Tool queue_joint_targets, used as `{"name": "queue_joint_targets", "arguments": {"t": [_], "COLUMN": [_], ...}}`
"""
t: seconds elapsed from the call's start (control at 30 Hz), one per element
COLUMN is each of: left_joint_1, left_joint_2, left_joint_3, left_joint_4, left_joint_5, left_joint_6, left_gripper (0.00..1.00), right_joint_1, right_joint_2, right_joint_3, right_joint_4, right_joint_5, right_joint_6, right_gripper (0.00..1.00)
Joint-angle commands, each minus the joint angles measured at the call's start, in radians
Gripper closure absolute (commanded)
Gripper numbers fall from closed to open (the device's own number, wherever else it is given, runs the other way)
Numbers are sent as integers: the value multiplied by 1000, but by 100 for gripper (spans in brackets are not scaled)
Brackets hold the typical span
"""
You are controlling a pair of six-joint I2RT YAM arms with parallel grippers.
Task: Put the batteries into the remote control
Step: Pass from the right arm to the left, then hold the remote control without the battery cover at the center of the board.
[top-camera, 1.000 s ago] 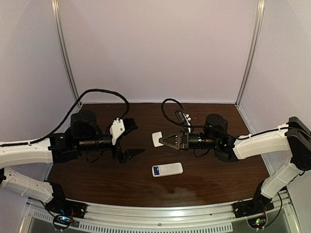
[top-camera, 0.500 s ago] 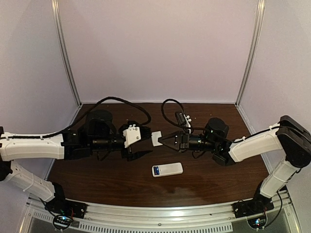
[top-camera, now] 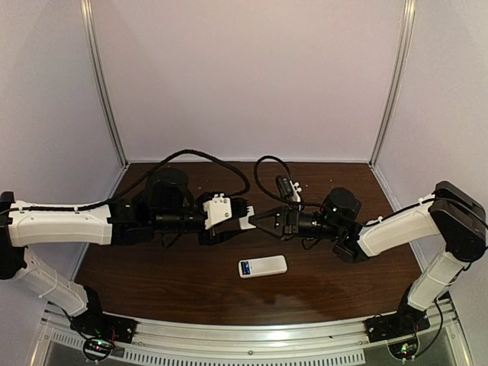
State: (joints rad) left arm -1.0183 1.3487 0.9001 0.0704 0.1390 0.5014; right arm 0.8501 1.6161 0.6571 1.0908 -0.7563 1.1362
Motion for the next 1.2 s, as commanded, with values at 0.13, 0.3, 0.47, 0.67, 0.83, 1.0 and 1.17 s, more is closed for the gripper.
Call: {"name": "queue_joint_targets", "arguments": {"t": [0.13,0.3,0.47,0.67,0.83,1.0,1.17], "left_joint_1": [-3,2,78,84,84,83,83], "left_joint_2": [13,12,-6,51,134,197,269], "left_joint_3": [46,34,-15,-52,-70,-82,-62], "left_joint_4": [-6,-29,-65,-137,-102,-78,-109], "left_joint_5": [33,16,182,230,217,231,241], "left_joint_6": [24,19,-67,-113,-165,-189,-202], "left_gripper": [52,65,67,71,73,73,73], "right_joint_1": [6,-5,-58,-103,-103,-102,-102], "right_joint_2": [28,26,-61,-187,-207,-159,-103], "right_joint_3": [-27,-33,-74,-76,-70,-82,-65], "right_joint_4": [75,53,-108,-441,-585,-558,-542], "right_joint_5": [-13,-23,-6,33,34,0,-18], "right_joint_6": [36,32,-70,-284,-356,-331,-315], "right_gripper": [100,70,48,49,53,59,62]}}
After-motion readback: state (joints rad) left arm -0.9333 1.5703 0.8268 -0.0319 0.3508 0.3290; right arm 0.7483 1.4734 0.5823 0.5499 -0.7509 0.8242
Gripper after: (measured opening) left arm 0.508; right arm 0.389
